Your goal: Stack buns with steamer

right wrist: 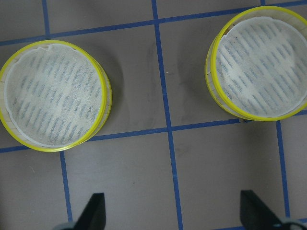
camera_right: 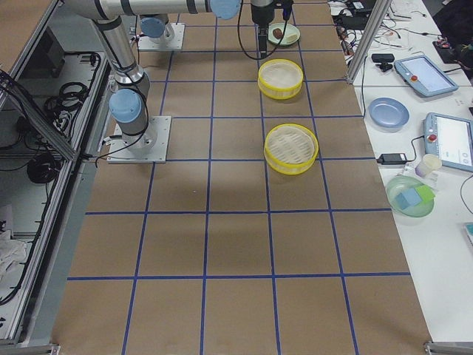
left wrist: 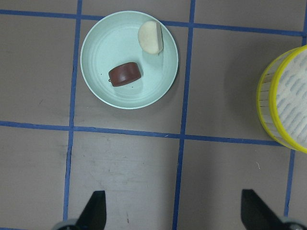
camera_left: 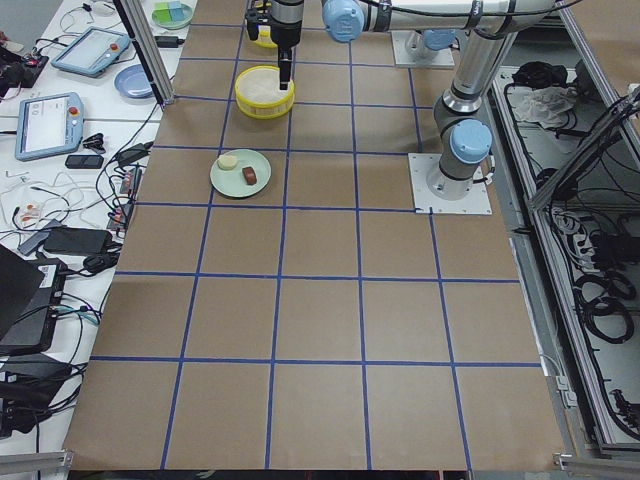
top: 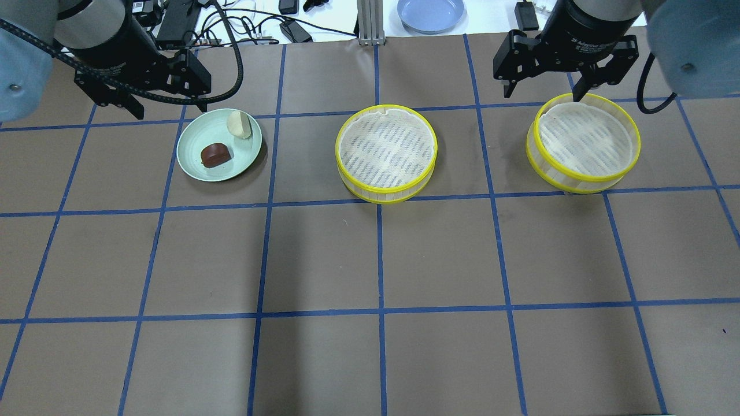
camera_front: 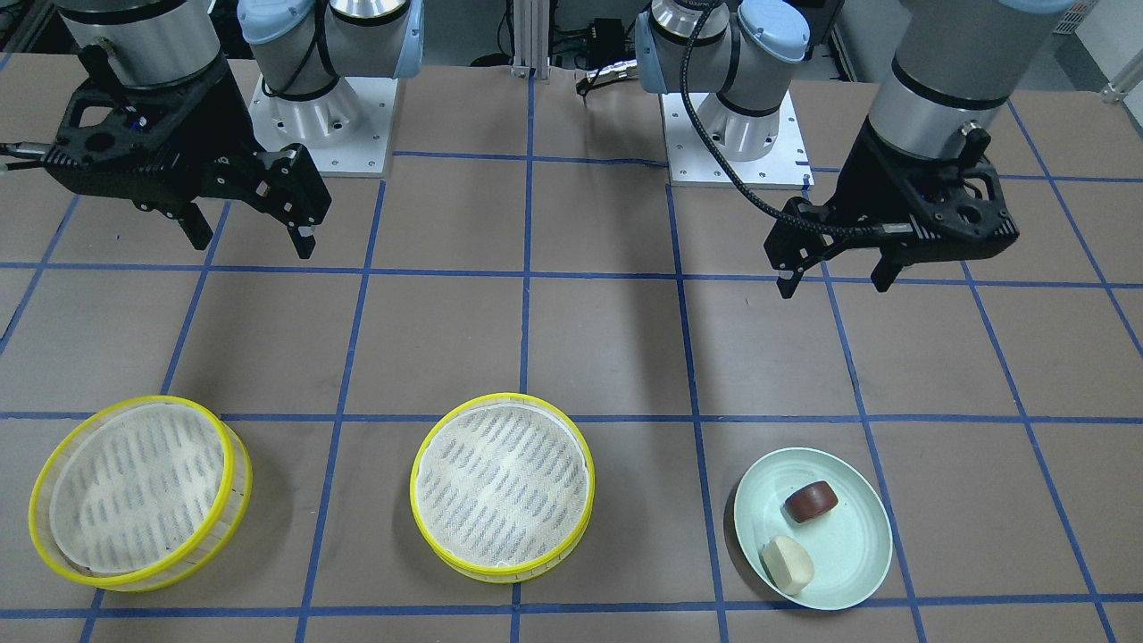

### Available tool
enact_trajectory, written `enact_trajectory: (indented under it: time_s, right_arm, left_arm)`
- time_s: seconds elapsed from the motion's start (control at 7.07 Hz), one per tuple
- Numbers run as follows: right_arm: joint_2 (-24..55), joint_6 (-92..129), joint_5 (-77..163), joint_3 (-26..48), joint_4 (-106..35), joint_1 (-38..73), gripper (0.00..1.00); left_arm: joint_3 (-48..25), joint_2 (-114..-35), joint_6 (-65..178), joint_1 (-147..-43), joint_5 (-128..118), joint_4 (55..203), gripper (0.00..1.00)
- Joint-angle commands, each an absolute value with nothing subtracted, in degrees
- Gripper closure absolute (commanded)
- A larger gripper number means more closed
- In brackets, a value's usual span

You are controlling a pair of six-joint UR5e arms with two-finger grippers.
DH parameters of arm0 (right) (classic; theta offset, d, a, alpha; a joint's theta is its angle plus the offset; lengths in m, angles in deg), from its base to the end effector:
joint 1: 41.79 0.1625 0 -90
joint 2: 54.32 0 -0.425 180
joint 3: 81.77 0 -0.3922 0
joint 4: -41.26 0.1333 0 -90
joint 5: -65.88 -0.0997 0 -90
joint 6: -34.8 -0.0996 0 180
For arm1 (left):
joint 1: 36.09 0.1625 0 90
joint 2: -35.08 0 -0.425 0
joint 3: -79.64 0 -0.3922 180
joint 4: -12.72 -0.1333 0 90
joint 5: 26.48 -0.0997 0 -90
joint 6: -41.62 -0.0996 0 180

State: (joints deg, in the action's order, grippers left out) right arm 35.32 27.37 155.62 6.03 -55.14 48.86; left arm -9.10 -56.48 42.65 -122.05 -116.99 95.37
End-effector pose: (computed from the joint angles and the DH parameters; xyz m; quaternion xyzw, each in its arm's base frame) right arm 0.1395 -0.5061 0.5158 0.0588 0.9957 -0.0715 0.0073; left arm -0.0958 -0.5230 0.4987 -0.0444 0.9971 -0.0613 0.0061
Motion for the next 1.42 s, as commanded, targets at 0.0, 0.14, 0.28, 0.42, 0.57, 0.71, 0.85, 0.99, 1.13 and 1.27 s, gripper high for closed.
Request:
enact_trajectory:
  time_s: [0.0, 0.14, 0.28, 0.42, 0.57, 0.71, 0.85, 0.99, 1.13, 1.27]
  right_arm:
    - [35.4, 27.4, 155.6, 6.0, -54.9, 48.8, 0.00]
    - [35.1, 27.7, 155.7, 6.0, -55.1, 48.8, 0.00]
    - [34.8, 28.1, 155.9, 6.1, -55.4, 48.7, 0.00]
    - [33.7, 28.8, 155.8, 6.1, -55.7, 46.8, 0.00]
    - [31.5, 33.5, 154.6, 6.1, -55.4, 42.2, 0.00]
    - [29.9, 41.9, 154.8, 6.0, -55.9, 37.3, 0.00]
    - [28.6, 48.4, 155.4, 6.0, -58.7, 32.9, 0.00]
    - [24.7, 54.0, 155.4, 6.0, -62.8, 28.4, 0.00]
    - [20.8, 58.2, 155.0, 6.0, -67.2, 24.7, 0.00]
    - [17.9, 62.0, 154.7, 6.0, -70.7, 22.8, 0.00]
  left_arm:
    - [-9.1, -56.4, 42.6, -121.9, -116.8, 95.4, 0.00]
    - [-9.1, -56.5, 42.4, -121.1, -116.7, 95.4, 0.00]
    - [-9.1, -57.2, 42.2, -120.6, -116.7, 95.4, 0.00]
    - [-9.2, -57.9, 41.4, -119.6, -116.7, 94.9, 0.00]
    - [-9.7, -58.7, 39.2, -117.9, -116.7, 94.6, 0.00]
    - [-9.9, -60.6, 34.6, -116.4, -116.8, 93.0, 0.00]
    - [-10.5, -63.5, 32.2, -115.4, -116.8, 88.4, 0.00]
    - [-13.1, -66.6, 29.2, -114.4, -116.8, 82.6, 0.00]
    - [-16.0, -69.7, 24.8, -113.4, -116.8, 75.9, 0.00]
    - [-16.7, -72.7, 20.9, -112.6, -116.8, 72.8, 0.00]
